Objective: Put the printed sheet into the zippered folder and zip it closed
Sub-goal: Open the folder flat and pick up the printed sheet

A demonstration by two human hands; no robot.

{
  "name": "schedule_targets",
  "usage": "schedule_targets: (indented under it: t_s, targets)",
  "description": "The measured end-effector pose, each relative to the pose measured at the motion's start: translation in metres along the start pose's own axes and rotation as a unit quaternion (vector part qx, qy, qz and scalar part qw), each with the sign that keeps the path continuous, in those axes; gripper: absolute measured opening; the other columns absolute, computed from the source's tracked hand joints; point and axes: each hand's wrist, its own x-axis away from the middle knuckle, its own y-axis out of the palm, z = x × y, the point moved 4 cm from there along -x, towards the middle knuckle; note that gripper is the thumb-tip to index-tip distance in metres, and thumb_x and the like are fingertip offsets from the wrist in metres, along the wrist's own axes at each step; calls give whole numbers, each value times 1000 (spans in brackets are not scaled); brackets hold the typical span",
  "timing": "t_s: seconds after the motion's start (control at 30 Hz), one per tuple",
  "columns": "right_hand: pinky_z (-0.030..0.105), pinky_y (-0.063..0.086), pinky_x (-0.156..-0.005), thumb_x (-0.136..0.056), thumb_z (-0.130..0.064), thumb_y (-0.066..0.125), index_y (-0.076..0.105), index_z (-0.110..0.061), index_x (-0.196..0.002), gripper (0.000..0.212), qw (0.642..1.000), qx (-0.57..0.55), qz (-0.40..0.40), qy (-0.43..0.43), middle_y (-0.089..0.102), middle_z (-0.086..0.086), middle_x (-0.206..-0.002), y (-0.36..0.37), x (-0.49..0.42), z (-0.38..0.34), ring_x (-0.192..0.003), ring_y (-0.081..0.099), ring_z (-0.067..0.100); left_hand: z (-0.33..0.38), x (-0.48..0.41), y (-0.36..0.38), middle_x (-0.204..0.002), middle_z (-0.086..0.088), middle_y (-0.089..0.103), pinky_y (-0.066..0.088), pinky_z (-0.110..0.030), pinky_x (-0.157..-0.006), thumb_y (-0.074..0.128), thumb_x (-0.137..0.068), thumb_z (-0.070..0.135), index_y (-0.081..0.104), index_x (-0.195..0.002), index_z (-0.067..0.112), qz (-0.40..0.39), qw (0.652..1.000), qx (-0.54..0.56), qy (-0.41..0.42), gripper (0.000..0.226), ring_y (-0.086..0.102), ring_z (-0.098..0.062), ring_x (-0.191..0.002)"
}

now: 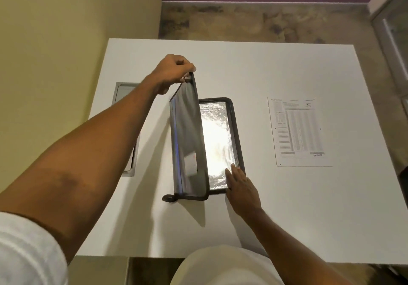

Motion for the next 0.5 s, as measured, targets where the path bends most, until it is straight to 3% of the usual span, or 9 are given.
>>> schedule_targets:
  t_s: [0.13, 0.33, 0.43, 0.5]
  targets:
    - [39, 36, -123, -105, -21, 52, 22, -20, -163, 65, 1000, 0, 2, 31, 15, 6, -173, -7, 3, 3, -161, 14, 24, 1, 10, -20, -96, -11, 74, 65, -33, -85, 75, -87, 15, 80, -94, 3, 21, 999, 26, 18, 15, 70, -11, -77]
    - [37, 47, -112, -106, -19, 49, 19, -24, -163, 65, 998, 8, -11, 62, 12, 5, -174, -12, 9, 12, -161, 12, 23, -5, 29, -53, -109, -15, 77, 60, -21, -80, 74, -92, 5, 76, -110, -6, 80, 994, 71, 32, 21, 77, -18, -94]
    - [39, 54, -105, -106, -22, 49, 19, -26, -163, 64, 996, -3, -18, 83, 13, 3, -174, -10, 12, 18, -161, 13, 23, -14, 34, -72, -98, -8, 78, 62, -23, -81, 75, -91, 2, 78, -96, 4, 125, 988, 90, 29, 6, 78, -17, -89]
    - [40, 55, -106, -107, -25, 48, 18, -26, -163, 64, 996, -4, -22, 88, 11, 3, -174, -8, 14, 23, -161, 11, 24, -26, 35, -85, -89, -3, 76, 61, -24, -79, 75, -90, 0, 75, -81, 13, 168, 981, 95, 12, 15, 73, -15, -81]
